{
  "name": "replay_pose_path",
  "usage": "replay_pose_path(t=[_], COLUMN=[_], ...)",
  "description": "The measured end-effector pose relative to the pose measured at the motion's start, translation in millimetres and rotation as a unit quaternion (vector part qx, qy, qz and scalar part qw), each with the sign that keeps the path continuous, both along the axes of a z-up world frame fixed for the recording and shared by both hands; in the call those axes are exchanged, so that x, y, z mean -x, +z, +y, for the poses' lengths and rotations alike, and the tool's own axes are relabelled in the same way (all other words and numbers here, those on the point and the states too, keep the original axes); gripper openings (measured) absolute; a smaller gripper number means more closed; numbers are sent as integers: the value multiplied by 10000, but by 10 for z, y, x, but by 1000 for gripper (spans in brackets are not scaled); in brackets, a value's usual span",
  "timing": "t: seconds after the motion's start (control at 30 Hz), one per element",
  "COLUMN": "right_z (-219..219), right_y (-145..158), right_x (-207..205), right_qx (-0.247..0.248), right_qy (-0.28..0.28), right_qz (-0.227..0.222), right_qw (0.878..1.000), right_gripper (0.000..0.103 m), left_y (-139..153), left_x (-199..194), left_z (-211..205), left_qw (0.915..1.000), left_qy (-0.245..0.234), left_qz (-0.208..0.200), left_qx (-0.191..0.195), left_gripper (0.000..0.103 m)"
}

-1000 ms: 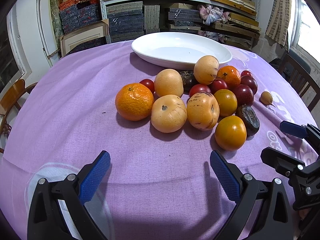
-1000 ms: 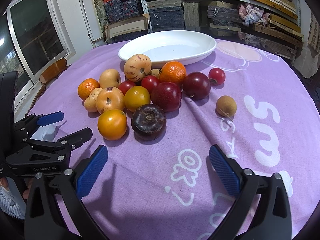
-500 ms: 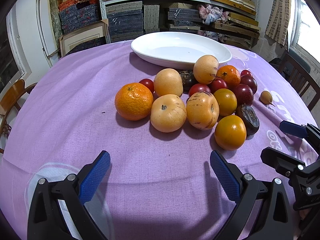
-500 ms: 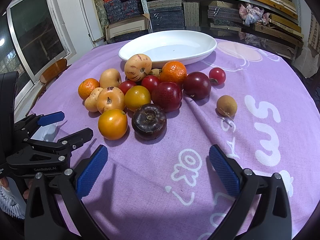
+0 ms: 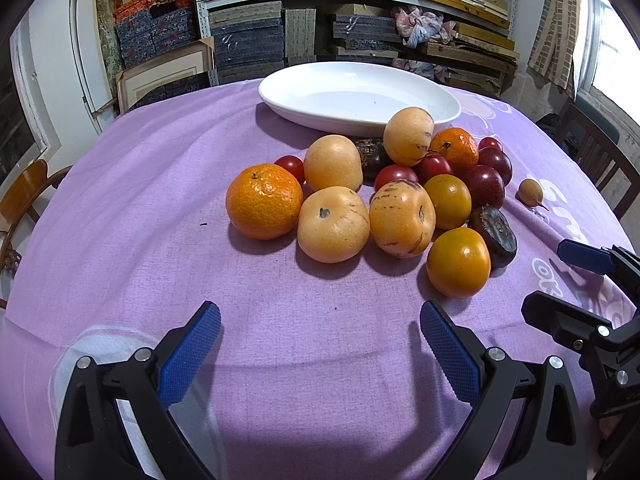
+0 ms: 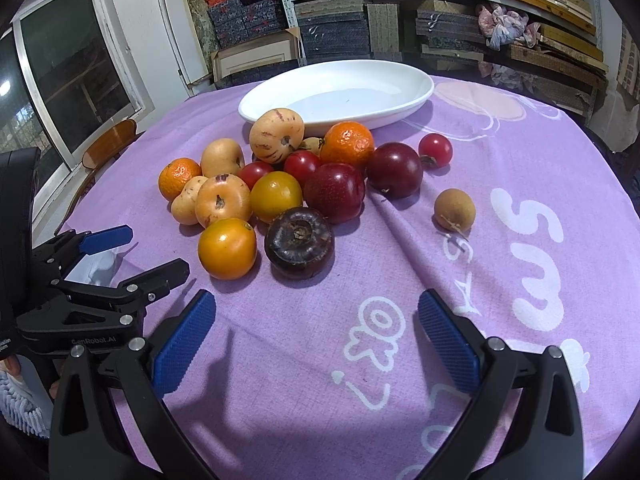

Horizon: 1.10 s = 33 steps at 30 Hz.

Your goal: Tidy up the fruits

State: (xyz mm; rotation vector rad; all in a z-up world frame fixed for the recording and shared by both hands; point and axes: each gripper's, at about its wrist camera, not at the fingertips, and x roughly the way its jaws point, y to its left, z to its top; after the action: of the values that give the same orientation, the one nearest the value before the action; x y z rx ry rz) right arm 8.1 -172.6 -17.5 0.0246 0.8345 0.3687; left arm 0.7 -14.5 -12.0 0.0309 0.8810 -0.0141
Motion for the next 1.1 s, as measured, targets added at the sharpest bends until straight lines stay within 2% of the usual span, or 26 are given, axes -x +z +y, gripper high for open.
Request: replay_pose_path(t=[0.13, 0.3, 0.37, 0.43, 0.6, 0.77, 0.83, 0.93, 1.0, 1.1], right_z=[-39, -144, -194, -275, -483, -564, -542, -513, -500, -508], right_y=[12, 32, 90, 163, 235, 233, 222, 229, 240, 232], right_x=[-7, -57, -63, -69, -15, 52, 67, 89, 93, 94], right_qx=[-62, -207, 69, 257, 245, 81, 91, 208, 235, 106], right_qy=[-21, -45, -104, -177, -238, -199, -158, -104, -80, -59], right_qz=[56, 448, 337, 236, 42, -93, -95, -131, -153, -180], right_qw=[10000, 9988, 9994, 9992, 9994, 9997, 9998, 9996, 9996, 9998], right_gripper=[99, 99, 99, 99, 99, 99, 99, 99, 99, 99], left_y=[-4, -15, -15, 27, 184, 130, 138, 125, 106, 159], left_x=[2, -45, -78, -89, -139, -329, -394, -491, -547, -578], left_z=[-32, 28, 99, 145, 219, 273, 372, 558, 662, 700], left_qw=[9999, 9995, 9980, 9973, 9972, 9952, 9963, 9953, 9915, 9911], left_qy=[-97, -67, -34, -85, -357, -526, -397, -195, -221, -235], left_qz=[13, 239, 422, 472, 362, 548, 435, 417, 509, 470], left_qx=[24, 219, 465, 550, 556, 621, 630, 851, 1178, 1226], left_gripper=[100, 100, 100, 100, 100, 100, 100, 100, 100, 98])
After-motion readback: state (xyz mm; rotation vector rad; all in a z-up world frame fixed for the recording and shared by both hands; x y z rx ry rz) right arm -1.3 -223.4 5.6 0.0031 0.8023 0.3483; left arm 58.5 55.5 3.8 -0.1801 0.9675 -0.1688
